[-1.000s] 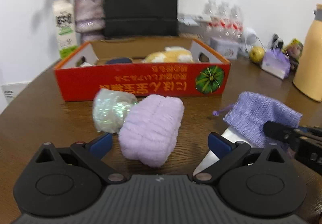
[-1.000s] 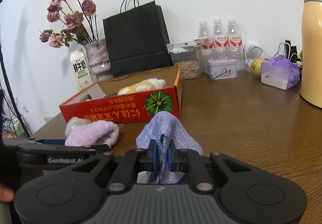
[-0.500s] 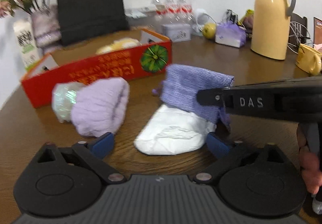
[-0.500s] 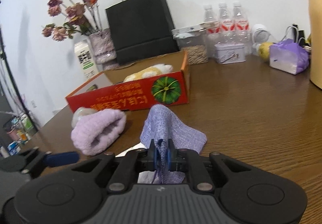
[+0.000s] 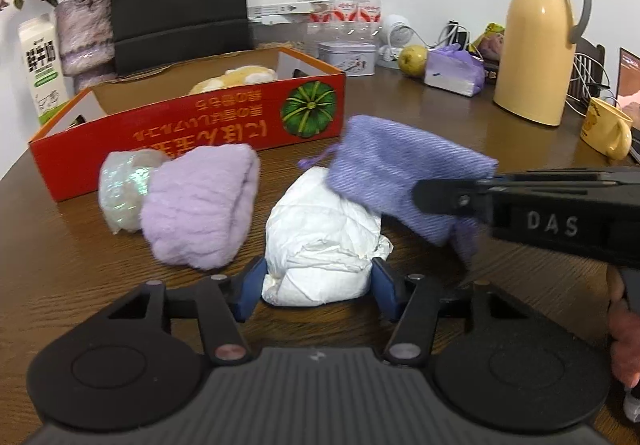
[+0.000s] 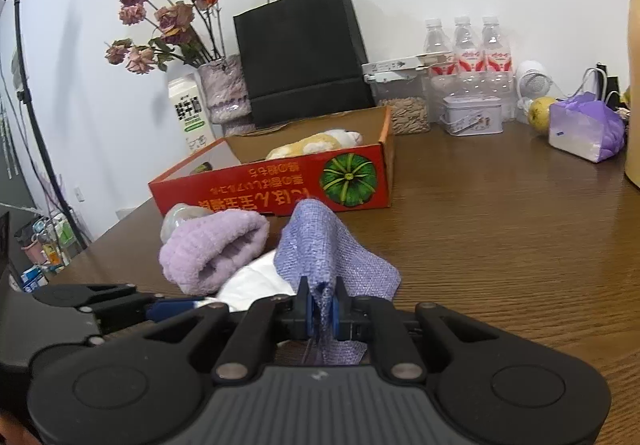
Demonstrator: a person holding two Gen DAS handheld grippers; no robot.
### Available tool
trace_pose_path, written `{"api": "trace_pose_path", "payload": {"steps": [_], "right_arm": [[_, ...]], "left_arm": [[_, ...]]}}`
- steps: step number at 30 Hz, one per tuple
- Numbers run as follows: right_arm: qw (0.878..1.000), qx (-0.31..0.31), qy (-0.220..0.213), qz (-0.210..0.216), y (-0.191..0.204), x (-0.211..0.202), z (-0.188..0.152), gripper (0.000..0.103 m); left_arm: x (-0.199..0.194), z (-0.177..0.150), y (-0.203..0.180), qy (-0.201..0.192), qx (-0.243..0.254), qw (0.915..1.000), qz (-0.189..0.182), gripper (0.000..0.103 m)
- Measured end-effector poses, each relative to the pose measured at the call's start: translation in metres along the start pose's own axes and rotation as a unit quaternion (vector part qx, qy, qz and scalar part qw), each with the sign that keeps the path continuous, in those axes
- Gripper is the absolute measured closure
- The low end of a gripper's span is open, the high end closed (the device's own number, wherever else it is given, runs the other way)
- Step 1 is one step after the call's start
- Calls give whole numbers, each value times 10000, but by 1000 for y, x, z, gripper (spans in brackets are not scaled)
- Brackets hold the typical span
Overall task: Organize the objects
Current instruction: 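Carry the white cloth and lavender pouch up over the cardboard box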
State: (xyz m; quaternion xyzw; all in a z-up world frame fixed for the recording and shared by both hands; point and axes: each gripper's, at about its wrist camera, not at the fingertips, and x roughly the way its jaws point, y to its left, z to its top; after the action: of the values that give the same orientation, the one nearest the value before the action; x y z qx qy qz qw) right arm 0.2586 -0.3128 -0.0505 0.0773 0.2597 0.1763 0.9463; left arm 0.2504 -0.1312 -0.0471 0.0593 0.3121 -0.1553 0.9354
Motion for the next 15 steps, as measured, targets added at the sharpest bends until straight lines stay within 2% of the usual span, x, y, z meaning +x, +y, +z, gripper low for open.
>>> {"api": "trace_pose_path", "payload": {"steps": [10, 11, 15], "right_arm": [[9993, 78, -3, -371, -11, -3, -1, 95], [9992, 76, -3, -384, -11, -3, -2, 95], [9993, 59, -5, -377, -11, -2, -2, 95]], "left_arm": [[-14, -9, 15, -18, -178, 9997, 153, 46], [-15, -10, 15, -20, -170, 9997, 157, 44], [-20, -9, 9, -215, -53, 9996, 194, 28]]}}
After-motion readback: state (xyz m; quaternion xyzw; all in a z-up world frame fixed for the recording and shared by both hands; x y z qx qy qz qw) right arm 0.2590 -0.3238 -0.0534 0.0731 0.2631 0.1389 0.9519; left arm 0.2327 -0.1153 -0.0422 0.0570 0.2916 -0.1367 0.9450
